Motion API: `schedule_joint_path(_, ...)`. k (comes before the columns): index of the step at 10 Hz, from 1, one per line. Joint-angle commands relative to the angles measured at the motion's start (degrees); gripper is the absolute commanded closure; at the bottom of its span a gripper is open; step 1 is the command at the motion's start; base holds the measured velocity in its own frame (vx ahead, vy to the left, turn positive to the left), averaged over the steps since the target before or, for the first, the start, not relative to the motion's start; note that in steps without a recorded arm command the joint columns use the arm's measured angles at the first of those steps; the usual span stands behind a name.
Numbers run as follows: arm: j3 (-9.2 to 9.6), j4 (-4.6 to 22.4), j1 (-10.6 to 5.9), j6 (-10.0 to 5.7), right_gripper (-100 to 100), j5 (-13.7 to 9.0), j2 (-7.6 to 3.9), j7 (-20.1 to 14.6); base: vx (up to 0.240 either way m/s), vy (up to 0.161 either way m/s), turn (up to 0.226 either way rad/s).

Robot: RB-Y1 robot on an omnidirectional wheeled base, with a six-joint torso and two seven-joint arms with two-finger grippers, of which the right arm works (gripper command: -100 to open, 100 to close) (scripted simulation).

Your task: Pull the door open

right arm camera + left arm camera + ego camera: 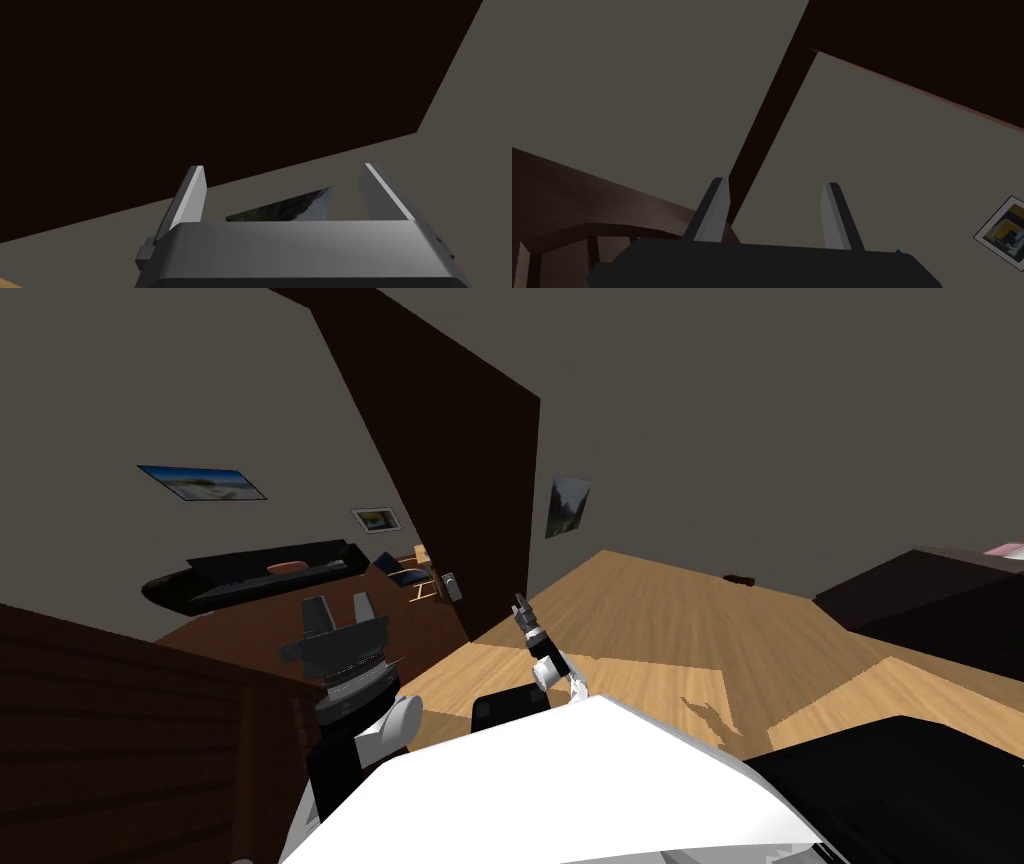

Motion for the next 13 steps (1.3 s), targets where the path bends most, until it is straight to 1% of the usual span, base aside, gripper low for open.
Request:
schedule_joint_path(1,1.42,1.7,-1.21,0.60,-100,-0.3,0.01,0.4,0.134,0.035,-0.142)
schedule_joint_path(2,2.78,3.5,-2.28,0.81,-100,-0.5,-0.03,0.7,0.155,0.049,-0.115)
schedule_joint_path(5,4.81,6.1,-3.87,1.11,-100,-0.9,-0.06,1.1,0.106,0.030,-0.105)
schedule_joint_path(6,6.13,7.8,-4.90,1.32,-100,-1.2,-0.04,1.4,0.095,0.056,-0.147)
schedule_joint_path(7,7.41,9.5,-5.92,1.51,-100,-1.4,0.01,1.7,0.111,0.088,-0.143)
schedule_joint_path(9,8.69,11.2,-6.93,1.71,-100,-1.7,0.07,2.0,0.125,0.089,-0.105)
schedule_joint_path(10,9.88,12.7,-7.87,1.90,-100,-1.9,0.18,2.3,0.108,0.092,-0.111)
schedule_joint_path(11,10.46,13.5,-8.34,1.99,-100,-2.0,0.23,2.4,0.109,0.101,-0.108)
schedule_joint_path(12,11.63,15.0,-9.27,2.17,-100,-2.3,0.34,2.7,0.103,0.129,-0.099)
schedule_joint_path(13,12.17,15.7,-9.70,2.26,-100,-2.4,0.41,2.8,0.093,0.132,-0.095)
